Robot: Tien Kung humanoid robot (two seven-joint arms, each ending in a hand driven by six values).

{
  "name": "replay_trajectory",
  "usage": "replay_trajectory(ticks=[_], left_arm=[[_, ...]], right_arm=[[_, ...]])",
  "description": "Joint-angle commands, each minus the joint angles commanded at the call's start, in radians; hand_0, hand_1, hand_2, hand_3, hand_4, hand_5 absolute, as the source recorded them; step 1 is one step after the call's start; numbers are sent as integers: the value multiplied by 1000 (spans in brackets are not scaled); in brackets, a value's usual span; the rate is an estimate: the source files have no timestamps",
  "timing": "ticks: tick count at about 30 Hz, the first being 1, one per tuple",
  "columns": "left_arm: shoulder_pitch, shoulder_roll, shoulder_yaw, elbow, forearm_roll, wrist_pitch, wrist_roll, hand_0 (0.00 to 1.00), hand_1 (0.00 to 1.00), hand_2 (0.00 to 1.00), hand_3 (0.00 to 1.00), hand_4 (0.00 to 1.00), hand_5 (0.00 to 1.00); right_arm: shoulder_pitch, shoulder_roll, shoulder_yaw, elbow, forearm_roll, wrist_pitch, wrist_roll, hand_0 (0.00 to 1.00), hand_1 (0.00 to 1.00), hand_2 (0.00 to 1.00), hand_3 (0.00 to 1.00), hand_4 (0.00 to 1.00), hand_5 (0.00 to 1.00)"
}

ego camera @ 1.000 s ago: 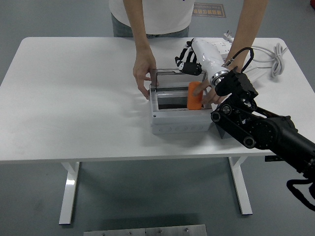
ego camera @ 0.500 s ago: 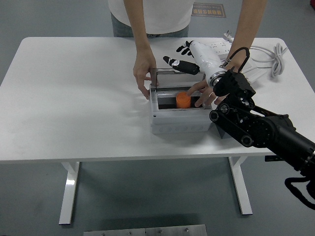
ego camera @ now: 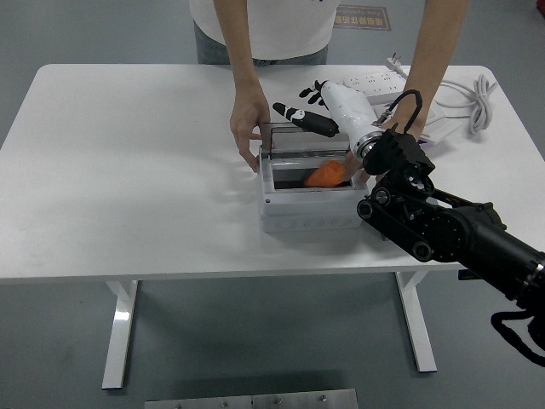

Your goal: Fetch the battery,place it into the box,close the lid of the box

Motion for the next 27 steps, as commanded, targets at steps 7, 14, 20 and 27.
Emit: replay_trajectory(ticks=[7,14,20,27], left_arm=[[1,1,0,0,0,1,0,586,718,675,605,706,174],[4,1,1,-1,-2,2,1,587,718,676,605,706,176],[5,1,2,-1,-3,3,2,587,718,675,605,704,175],[2,2,1,-1,-3,4,0,587,718,675,605,705,175]], right_arm=[[-1,5,-18,3,1,5,-5,873,702,701,740,983,998],[-4,5,-28,13,-5,7,-9,868,701,700,737,981,998],[-3,3,-31,23,-17,10,-13,861,698,699,737,980,998],[0,3,-33,23,-24,16,-17,851,695,698,736,977,998]])
